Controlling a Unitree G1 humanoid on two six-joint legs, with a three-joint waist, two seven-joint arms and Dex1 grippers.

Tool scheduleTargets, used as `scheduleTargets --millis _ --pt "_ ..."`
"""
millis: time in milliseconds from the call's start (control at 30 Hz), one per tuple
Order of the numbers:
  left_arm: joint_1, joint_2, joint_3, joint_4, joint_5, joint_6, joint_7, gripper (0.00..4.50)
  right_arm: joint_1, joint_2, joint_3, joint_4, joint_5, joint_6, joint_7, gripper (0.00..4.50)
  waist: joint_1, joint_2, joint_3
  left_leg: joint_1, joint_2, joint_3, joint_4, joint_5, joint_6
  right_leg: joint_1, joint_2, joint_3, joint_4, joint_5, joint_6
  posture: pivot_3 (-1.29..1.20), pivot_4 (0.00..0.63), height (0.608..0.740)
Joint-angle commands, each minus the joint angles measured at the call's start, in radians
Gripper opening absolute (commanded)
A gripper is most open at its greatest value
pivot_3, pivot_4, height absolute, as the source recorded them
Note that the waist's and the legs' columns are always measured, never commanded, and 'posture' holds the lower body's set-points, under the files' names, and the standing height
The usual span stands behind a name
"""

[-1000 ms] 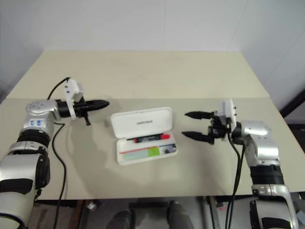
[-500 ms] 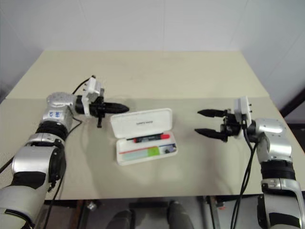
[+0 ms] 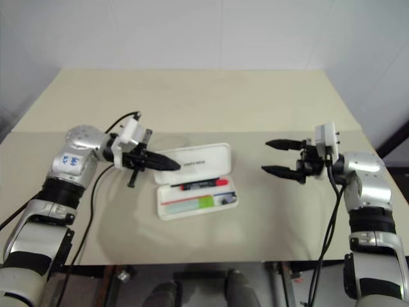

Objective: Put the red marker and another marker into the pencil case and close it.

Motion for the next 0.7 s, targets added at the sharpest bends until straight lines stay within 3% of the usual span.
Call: scheduleTargets --millis 33,200,367,700 --pt "-0.049 0.019 0.079 0.06 0.016 -0.046 0.014 0.03 0.011 -0.01 -0.014 -0.03 0.013 -0.005 0.07 4.5 0.0 0.0 0.0 0.0 0.0 0.0 0.0 0.0 0.0 0.0 0.0 0.0 0.0 0.0 0.0 0.0 0.15 0.74" --pt "-0.116 0.031 0.146 0.276 0.097 -0.133 0.168 0.03 0.013 -0.005 -0.013 -0.025 0.009 -0.01 0.063 4.5 -0.002 0.0 0.0 0.0 0.0 0.0 0.0 0.0 0.0 0.0 0.0 0.0 0.0 0.0 0.0 0.0 0.15 0.74" --pt "-0.118 0.025 0.148 0.431 0.182 -0.19 0.217 0.03 -0.003 0.008 -0.005 -0.009 0.001 -0.017 0.059 4.5 0.0 0.0 0.0 0.0 0.0 0.0 0.0 0.0 0.0 0.0 0.0 0.0 0.0 0.0 0.0 0.0 0.15 0.74" --pt "-0.082 -0.052 0.147 0.415 0.186 -0.171 0.052 0.03 -0.024 0.006 -0.007 0.012 -0.002 -0.006 0.076 4.5 0.003 0.0 0.0 -0.001 0.0 0.0 0.0 0.0 0.0 0.0 0.0 0.0 0.0 0.0 0.0 0.0 0.15 0.74"
